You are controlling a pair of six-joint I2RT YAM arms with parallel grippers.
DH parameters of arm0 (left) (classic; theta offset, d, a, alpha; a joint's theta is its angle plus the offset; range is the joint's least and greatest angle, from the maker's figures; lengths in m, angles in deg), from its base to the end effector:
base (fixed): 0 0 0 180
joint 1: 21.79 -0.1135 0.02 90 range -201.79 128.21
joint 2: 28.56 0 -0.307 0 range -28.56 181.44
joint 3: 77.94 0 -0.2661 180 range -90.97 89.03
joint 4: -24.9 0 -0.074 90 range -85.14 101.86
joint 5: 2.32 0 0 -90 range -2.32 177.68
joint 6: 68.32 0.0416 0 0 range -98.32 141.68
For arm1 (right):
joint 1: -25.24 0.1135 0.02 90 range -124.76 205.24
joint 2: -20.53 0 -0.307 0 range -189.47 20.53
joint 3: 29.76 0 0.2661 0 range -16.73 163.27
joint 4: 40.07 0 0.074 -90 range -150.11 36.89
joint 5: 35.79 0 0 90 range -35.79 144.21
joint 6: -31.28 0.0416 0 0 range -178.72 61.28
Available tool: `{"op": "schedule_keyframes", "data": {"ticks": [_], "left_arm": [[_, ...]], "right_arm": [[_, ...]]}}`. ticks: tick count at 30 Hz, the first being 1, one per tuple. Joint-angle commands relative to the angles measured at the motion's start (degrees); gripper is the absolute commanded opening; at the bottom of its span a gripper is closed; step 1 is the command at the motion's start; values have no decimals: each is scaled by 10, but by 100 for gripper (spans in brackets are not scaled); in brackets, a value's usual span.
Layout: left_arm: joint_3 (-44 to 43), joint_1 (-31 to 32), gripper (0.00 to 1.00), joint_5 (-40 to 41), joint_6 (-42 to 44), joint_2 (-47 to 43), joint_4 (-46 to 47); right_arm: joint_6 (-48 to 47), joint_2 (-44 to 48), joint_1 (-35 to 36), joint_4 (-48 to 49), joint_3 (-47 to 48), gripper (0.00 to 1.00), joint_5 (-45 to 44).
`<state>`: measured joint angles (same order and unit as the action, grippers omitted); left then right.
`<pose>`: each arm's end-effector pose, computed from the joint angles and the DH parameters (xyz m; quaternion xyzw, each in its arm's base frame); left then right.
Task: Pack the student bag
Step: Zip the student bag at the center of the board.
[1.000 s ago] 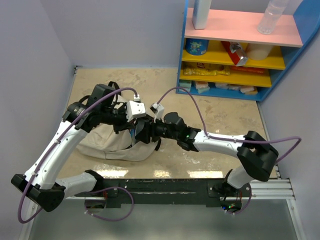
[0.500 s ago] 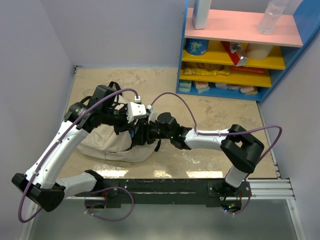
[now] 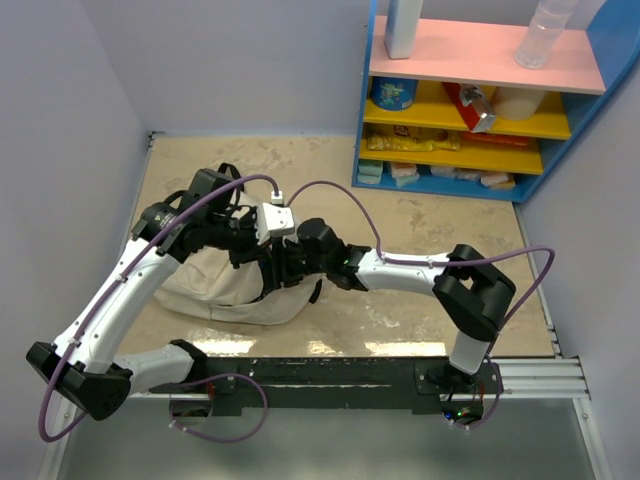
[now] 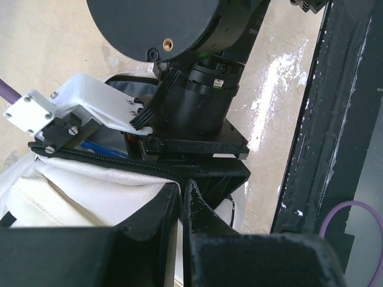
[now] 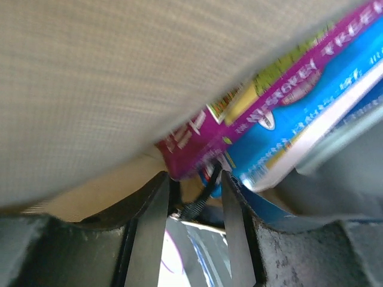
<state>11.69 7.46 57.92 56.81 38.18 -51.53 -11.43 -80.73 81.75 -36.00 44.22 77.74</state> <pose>0.1724 -0.1202 0.4145 0.5573 0.7316 -0.2273 0.3203 0.2176 0.3590 0.2484 -0.1776 0.8057 0.5291 0.1985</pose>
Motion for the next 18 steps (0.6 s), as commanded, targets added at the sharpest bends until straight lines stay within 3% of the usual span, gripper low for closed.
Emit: {"op": "schedule_keyframes", "data": {"ticks": [1, 5, 12, 18], "left_arm": [[-17, -2, 2, -14, -6, -3, 9], [-19, -2, 1, -15, -2, 0, 7], [-26, -2, 1, -16, -4, 1, 8], [-22, -2, 1, -12, -2, -1, 7]], "right_arm": [[-49, 6, 8, -99, 37, 43, -26], [-65, 21, 11, -122, 40, 44, -37], [-35, -18, 24, -75, 55, 41, -11], [20, -26, 24, -7, 34, 26, 41]]}}
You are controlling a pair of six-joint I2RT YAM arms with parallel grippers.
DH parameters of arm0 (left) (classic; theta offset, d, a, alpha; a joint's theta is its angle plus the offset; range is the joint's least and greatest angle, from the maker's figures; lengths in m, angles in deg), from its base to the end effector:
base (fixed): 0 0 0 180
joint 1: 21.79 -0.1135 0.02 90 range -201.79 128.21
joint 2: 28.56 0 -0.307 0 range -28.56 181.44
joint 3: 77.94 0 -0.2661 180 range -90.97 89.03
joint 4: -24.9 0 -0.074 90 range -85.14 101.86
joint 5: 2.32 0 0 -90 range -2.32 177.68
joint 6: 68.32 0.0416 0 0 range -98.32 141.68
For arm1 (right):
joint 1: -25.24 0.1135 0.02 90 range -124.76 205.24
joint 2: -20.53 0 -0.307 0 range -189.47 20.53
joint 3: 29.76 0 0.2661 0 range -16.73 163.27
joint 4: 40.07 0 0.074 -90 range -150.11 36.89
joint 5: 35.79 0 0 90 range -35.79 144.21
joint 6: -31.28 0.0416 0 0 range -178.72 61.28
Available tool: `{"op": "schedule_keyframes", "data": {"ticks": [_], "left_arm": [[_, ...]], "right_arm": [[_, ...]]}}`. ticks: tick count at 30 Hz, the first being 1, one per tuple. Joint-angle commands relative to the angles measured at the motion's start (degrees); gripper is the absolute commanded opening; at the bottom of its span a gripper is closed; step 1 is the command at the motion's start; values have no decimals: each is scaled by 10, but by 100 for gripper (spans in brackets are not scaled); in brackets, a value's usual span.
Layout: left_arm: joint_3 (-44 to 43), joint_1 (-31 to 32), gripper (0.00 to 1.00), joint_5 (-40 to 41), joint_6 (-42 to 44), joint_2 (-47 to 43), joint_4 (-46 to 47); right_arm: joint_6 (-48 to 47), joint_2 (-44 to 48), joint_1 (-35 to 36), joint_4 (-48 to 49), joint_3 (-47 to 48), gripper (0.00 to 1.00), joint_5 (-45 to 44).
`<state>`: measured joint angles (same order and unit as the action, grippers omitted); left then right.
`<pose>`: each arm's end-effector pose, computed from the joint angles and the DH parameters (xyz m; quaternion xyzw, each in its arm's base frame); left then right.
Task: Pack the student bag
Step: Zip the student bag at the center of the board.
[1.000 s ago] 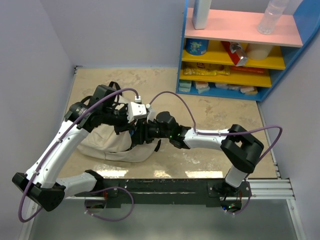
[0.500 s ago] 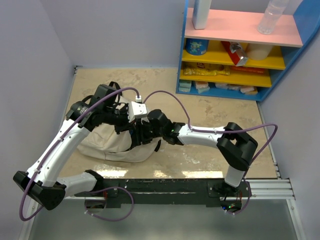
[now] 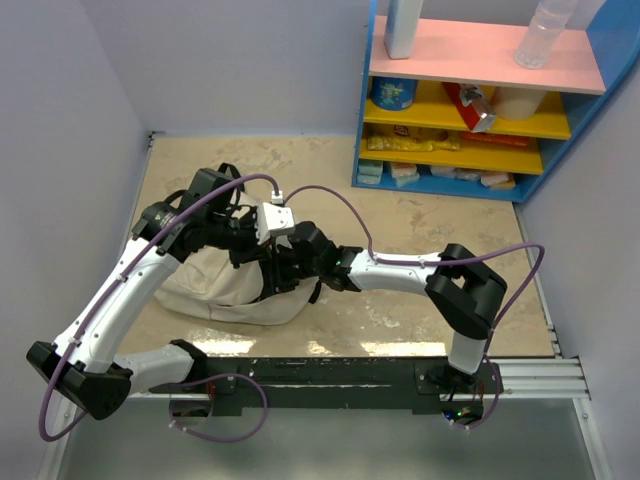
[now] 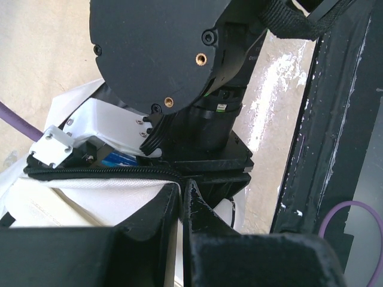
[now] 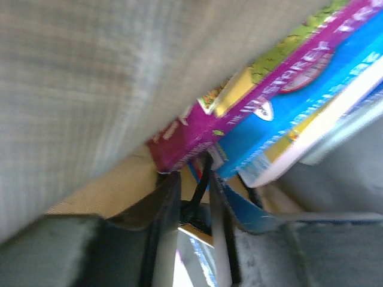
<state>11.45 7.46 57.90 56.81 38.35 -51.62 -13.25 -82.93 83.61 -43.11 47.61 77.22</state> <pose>0.1730 -0.1205 0.4151 0.5573 0.7316 -0.2274 0.3202 0.2109 0.3734 0.2404 -0.1953 0.8282 0.4968 0.1708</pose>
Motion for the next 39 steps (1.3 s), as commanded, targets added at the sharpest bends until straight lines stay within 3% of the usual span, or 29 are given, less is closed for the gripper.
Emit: {"op": "schedule_keyframes", "data": {"ticks": [1, 4, 17, 25, 26, 27, 29, 30, 31, 33, 39], "left_arm": [[-19, -2, 1, -11, -2, -3, 9], [-13, -2, 1, -10, -2, -4, 13], [17, -2, 0, 3, -8, -4, 44], [22, -3, 0, 10, -11, -3, 49], [24, -3, 3, 10, -16, -3, 53], [25, -3, 22, 16, -20, -2, 57], [29, -3, 42, 26, -32, 1, 65], [29, -3, 60, 39, -37, 3, 66], [26, -4, 67, 40, -42, 2, 67], [21, -12, 78, 26, -41, -3, 66], [27, -15, 82, 6, -8, -25, 20]], "right_arm": [[49, -2, 5, 70, -4, 18, 49], [50, 22, 3, 65, -22, 0, 31], [18, 185, -1, 37, -131, 0, -111], [11, 195, 3, 24, -144, 0, -132], [8, 198, 5, 20, -144, 0, -138], [1, 206, 7, 10, -147, 0, -143], [-3, 215, 10, 5, -151, 0, -156], [-3, 224, 10, 5, -156, 0, -160], [-2, 230, 10, 4, -158, 0, -168], [-4, 248, 12, 3, -162, 0, -178], [13, 273, 22, 8, -162, 0, -205]]}}
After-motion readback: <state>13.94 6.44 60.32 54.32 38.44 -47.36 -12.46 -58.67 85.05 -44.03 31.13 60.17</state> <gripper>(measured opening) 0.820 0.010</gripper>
